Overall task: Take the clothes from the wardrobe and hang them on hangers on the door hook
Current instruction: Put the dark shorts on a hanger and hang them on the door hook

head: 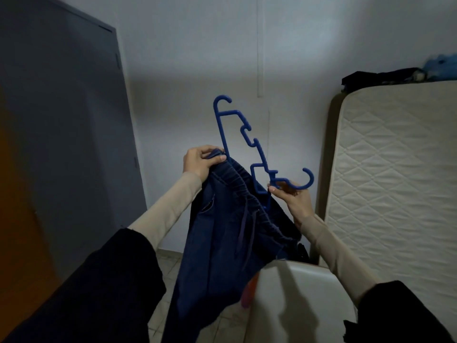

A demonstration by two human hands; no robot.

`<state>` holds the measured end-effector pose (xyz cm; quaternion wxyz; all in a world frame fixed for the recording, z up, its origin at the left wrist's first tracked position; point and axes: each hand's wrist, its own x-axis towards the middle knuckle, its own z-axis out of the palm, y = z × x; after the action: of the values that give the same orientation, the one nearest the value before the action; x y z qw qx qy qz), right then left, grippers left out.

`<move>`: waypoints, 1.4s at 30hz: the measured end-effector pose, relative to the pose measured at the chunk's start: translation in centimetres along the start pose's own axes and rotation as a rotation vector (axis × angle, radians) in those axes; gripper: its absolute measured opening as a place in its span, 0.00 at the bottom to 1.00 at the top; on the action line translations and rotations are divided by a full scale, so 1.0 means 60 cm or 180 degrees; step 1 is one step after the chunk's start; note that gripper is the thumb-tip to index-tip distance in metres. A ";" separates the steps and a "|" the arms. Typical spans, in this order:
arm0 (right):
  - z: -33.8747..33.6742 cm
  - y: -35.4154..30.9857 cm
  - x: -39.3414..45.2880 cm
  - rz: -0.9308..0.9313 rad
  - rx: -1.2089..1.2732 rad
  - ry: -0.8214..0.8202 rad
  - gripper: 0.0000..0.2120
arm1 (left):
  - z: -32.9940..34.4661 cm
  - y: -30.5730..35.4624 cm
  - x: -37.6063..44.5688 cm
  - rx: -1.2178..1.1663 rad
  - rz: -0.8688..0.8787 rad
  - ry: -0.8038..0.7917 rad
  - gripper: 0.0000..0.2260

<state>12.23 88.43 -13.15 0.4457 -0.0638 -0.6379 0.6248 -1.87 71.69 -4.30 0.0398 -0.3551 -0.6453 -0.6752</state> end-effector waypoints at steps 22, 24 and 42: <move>-0.084 -0.002 0.013 -0.0148 -0.1340 -0.1153 0.01 | -0.060 0.012 0.006 0.0152 0.0090 -0.0138 0.14; -0.092 -0.014 0.019 -0.0122 -0.1550 -0.1318 0.01 | -0.067 0.013 0.003 0.0116 0.0092 -0.0231 0.15; -0.099 -0.039 0.044 0.0104 -0.2512 -0.1910 0.15 | -0.030 -0.031 -0.026 0.0251 -0.0040 -0.1023 0.09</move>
<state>15.63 94.00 -10.89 0.1744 -0.0550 -0.9249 0.3333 -2.42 69.75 -6.56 -0.0543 -0.4527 -0.6716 -0.5840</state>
